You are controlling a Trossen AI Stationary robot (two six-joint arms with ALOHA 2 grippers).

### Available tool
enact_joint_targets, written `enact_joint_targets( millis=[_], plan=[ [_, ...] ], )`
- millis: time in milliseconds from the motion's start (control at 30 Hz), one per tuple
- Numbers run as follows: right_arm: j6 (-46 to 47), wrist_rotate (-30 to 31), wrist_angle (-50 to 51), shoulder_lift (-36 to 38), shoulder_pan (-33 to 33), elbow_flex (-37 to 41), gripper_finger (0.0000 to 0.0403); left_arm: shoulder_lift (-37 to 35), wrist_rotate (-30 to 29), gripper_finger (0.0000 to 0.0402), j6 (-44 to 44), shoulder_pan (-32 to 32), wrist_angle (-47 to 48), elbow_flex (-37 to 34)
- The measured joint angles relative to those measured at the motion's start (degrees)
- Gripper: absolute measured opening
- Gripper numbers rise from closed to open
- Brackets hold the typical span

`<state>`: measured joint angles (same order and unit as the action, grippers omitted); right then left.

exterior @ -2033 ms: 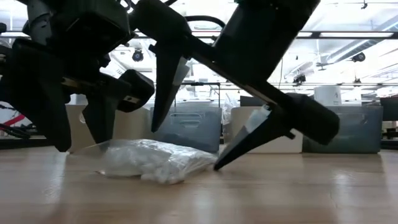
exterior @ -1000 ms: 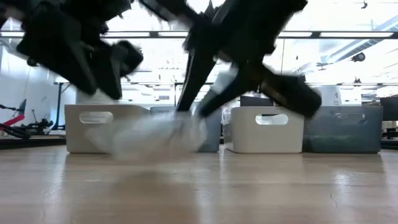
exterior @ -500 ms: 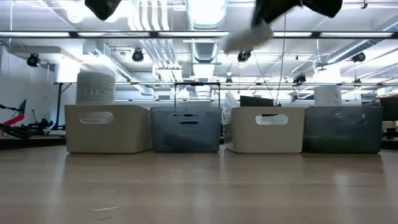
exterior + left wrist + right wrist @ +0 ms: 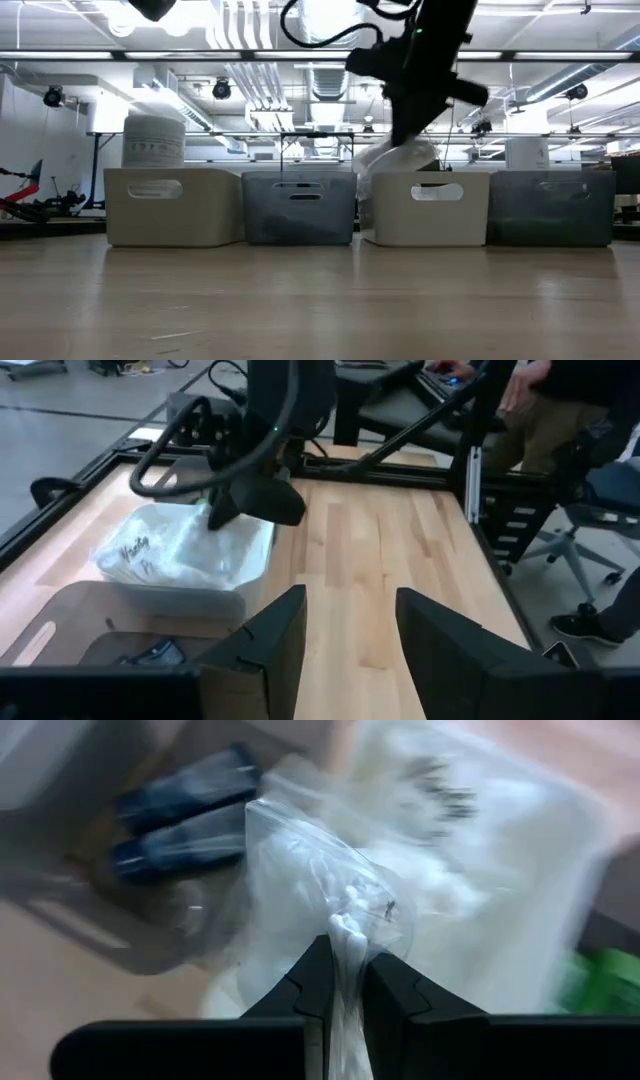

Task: Pick & Place Travel size toiletries
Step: Put the transparent cotton pack into the white bin

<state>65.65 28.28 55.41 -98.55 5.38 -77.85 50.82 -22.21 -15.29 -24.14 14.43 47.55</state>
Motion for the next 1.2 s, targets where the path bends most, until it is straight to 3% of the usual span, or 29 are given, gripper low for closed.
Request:
enact_joint_targets(
  millis=[167,700,1000,1200],
  plan=[
    [-4.6,-4.8,-10.0,0.4,-2.8,5.8,0.0026,1.1,-0.7,0.0161,0.0,0.0,0.8,0.0],
    [0.4,-3.2,-8.7,2.6,-4.1,15.7,0.0040,2.3,-7.6,0.0161,1.0,0.9,0.6,0.0],
    [-2.0,-4.3,-9.6,2.8,-3.3,11.8,0.0064,2.3,-7.7,0.0161,1.1,2.3,0.6,0.0],
    [-4.8,-5.4,-8.6,2.8,-3.0,11.2,0.0120,2.3,-7.7,0.0161,1.1,2.5,0.6,0.0]
  ],
)
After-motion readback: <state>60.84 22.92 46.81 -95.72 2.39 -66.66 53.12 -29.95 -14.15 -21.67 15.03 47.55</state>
